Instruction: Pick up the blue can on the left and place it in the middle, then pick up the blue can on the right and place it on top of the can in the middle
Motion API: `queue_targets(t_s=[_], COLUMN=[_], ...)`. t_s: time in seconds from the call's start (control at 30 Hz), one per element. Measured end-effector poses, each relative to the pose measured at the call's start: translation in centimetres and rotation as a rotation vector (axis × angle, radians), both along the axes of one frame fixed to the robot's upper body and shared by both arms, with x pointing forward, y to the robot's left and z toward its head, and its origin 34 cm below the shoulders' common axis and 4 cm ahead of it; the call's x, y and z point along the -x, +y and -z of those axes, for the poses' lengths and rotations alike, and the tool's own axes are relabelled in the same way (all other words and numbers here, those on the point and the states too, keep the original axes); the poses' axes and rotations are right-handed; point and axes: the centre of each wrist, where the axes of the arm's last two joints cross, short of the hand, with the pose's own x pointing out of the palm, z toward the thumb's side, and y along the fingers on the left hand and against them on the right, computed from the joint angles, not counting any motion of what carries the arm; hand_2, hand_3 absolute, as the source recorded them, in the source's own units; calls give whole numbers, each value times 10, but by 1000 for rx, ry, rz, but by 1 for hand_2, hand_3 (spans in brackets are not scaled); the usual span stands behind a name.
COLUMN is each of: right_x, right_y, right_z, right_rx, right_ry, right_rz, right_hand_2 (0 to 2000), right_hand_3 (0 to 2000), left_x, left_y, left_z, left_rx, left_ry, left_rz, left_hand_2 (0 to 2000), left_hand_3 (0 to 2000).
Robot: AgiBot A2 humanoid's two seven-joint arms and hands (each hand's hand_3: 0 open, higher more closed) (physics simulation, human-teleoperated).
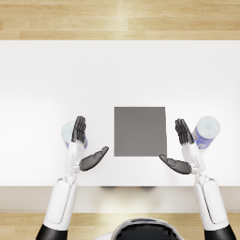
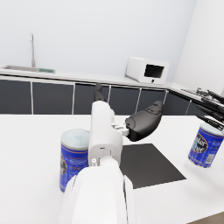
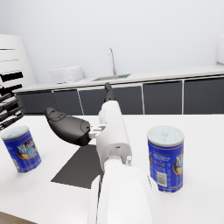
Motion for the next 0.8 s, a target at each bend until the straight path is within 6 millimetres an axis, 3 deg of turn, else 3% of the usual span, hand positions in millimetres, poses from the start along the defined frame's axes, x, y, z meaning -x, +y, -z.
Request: queue_targets(t_s=[0.8], right_x=[0], right_y=[0], right_z=[0], right_rx=[0], right_ry=[0], right_rz=[0], right_hand_2=[0], right_hand_3=[0], left_x=[0], left_y=[0], left_z=[0], left_rx=[0], left_ry=[0], left_rz=[0], left_hand_2=[0], left_hand_3=[0])
